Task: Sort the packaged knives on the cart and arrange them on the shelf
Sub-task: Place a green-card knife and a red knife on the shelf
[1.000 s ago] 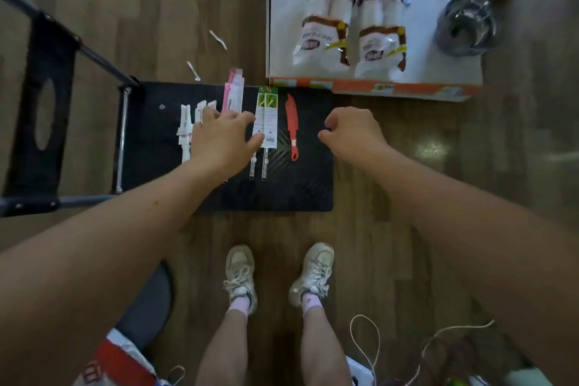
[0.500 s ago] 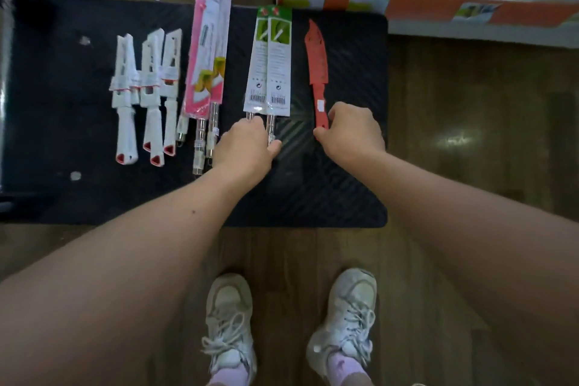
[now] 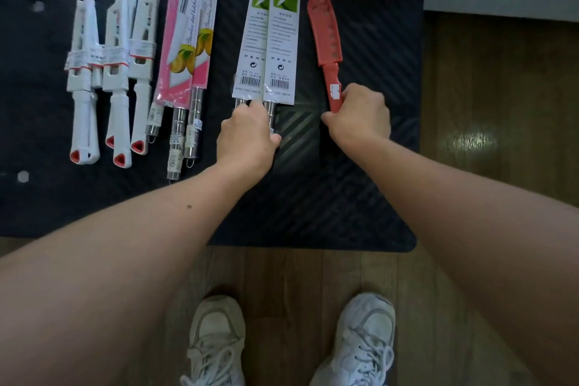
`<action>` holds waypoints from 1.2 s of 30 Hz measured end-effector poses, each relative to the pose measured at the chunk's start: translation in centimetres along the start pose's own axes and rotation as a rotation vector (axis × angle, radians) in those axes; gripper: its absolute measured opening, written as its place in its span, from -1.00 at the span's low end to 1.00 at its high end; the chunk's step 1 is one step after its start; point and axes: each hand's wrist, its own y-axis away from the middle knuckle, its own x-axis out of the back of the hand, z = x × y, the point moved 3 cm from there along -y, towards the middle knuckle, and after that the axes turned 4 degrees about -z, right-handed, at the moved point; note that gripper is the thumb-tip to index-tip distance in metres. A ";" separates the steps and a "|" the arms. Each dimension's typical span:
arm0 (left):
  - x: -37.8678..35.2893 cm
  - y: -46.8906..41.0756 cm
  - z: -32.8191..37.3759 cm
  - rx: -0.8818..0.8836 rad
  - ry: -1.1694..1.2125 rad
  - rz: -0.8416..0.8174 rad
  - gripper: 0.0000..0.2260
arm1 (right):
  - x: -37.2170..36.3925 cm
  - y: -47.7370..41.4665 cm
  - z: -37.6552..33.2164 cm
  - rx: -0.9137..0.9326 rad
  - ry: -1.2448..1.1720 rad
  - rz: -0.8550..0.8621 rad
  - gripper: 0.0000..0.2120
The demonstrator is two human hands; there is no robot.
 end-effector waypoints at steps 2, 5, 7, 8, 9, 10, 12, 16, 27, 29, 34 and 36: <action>0.1 0.0 -0.2 0.013 0.045 0.001 -0.71 | 0.5 -0.3 0.4 -0.036 -0.053 -0.002 -0.81; 1.2 0.6 0.3 0.027 0.093 0.012 -0.76 | 2.1 0.5 0.8 -0.041 -0.069 -0.011 -0.82; 2.7 1.1 1.0 0.016 0.109 0.036 -0.77 | 3.7 1.5 0.7 -0.016 -0.056 -0.006 -0.80; 3.8 1.5 1.5 0.008 0.111 0.051 -0.76 | 4.7 2.2 0.5 -0.003 -0.055 -0.002 -0.79; 4.9 1.9 1.9 -0.001 0.114 0.065 -0.76 | 5.7 2.9 0.2 0.006 -0.064 0.001 -0.77; 6.3 2.5 2.5 -0.013 0.120 0.078 -0.75 | 6.9 3.7 -0.1 0.012 -0.078 0.004 -0.75; 9.2 3.8 3.9 -0.043 0.129 0.100 -0.76 | 9.7 5.6 -0.9 0.025 -0.095 0.023 -0.75; 16.7 7.2 7.2 -0.093 0.163 0.130 -0.78 | 16.5 10.1 -3.3 0.042 -0.090 0.088 -0.76; 39.5 17.8 16.1 -0.244 0.232 0.282 -0.74 | 36.2 22.5 -13.8 0.112 -0.102 0.246 -0.70; 43.0 20.0 17.1 -0.267 0.235 0.300 -0.73 | 39.0 25.2 -15.3 0.126 -0.149 0.256 -0.72; 50.5 24.8 20.3 -0.269 0.265 0.339 -0.71 | 45.2 31.0 -18.9 0.168 -0.209 0.265 -0.73; 53.1 26.3 21.9 -0.293 0.304 0.349 -0.73 | 48.2 32.7 -20.2 0.185 -0.233 0.295 -0.73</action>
